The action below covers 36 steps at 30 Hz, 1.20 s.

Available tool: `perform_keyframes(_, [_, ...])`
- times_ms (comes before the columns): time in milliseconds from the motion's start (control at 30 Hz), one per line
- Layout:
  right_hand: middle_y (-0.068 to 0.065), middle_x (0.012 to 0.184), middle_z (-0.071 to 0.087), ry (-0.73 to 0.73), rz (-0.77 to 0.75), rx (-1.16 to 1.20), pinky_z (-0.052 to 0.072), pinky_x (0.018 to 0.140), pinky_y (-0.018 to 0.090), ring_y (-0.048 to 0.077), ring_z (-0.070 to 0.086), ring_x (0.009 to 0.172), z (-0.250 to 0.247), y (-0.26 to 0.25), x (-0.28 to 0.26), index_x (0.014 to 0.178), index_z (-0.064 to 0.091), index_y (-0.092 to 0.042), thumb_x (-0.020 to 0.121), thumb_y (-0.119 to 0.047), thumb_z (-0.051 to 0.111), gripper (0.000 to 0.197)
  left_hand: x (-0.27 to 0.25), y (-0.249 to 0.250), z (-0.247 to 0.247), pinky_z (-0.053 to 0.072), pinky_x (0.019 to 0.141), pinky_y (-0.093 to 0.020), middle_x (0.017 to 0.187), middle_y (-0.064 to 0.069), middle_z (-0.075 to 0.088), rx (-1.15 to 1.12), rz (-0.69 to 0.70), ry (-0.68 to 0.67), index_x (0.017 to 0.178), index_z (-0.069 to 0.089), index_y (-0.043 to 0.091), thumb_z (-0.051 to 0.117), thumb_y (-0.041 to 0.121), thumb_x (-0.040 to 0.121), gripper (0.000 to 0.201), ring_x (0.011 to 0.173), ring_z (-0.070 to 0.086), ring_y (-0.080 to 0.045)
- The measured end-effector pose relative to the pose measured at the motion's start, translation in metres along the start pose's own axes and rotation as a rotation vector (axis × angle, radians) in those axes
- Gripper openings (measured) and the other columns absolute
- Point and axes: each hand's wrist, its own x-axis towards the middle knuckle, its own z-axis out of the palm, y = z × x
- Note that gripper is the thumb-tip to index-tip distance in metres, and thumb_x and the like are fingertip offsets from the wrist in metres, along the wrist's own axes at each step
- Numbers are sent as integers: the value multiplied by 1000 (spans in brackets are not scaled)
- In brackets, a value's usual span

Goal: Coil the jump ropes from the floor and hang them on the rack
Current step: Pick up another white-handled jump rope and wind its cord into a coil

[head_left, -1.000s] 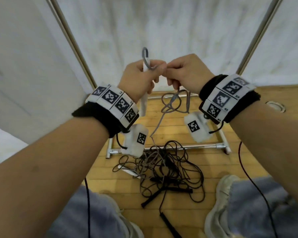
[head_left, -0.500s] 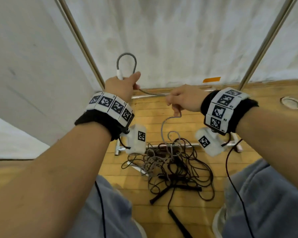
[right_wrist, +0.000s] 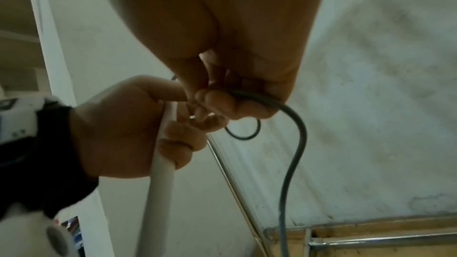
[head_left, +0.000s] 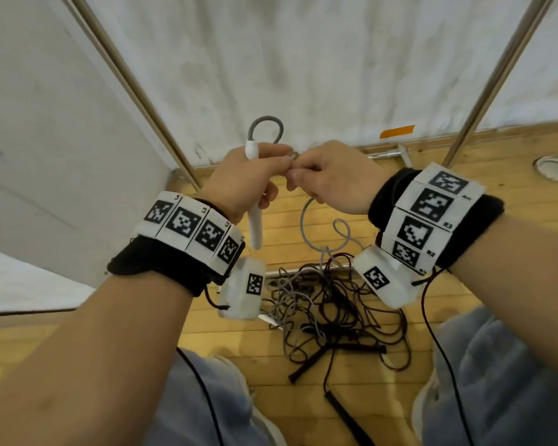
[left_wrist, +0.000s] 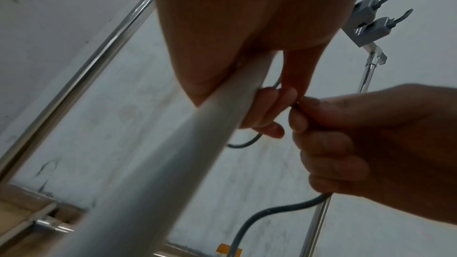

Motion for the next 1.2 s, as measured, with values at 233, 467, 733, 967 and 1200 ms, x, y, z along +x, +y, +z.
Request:
perform_keyframes(233, [-5,57,47,-43,-52,-154,33,52,19,4,43,50,0,10,-15,72,58,-10,90,-33,58,30,-1,9,8,33,41,-23,51,4,56,-24,-15,97,67,62,10,63,18,87,21,38,38,-11])
perform_keyframes(467, [-13,74,64,-156,73,-180,43,68,24,15,58,75,-2,36,-20,73,57,-28,95,-22,48,24,11,3,-14,39,46,-25,54,8,63,-137,6,386,70,61,13,67,27,86,22,40,42,-10])
perform_keyframes(733, [-10,58,60,148,-17,-105,33,43,7,-2,46,40,-19,23,-2,69,64,-21,94,-22,50,29,12,4,3,37,42,-22,61,6,62,-204,-143,212,70,71,16,66,72,64,56,40,42,-10])
perform_keyframes(967, [-6,59,61,61,19,-24,42,54,15,6,52,49,-28,15,-8,68,61,-15,95,-22,50,29,3,6,29,31,39,-20,61,3,52,-263,-47,-11,82,64,10,65,23,88,14,42,37,-8])
perform_keyframes(1200, [-7,75,69,-156,54,-3,45,75,23,10,60,75,-9,24,-21,70,60,-21,94,-24,53,25,5,16,18,32,39,-21,56,4,56,-331,44,257,69,59,12,66,17,87,19,38,40,-9])
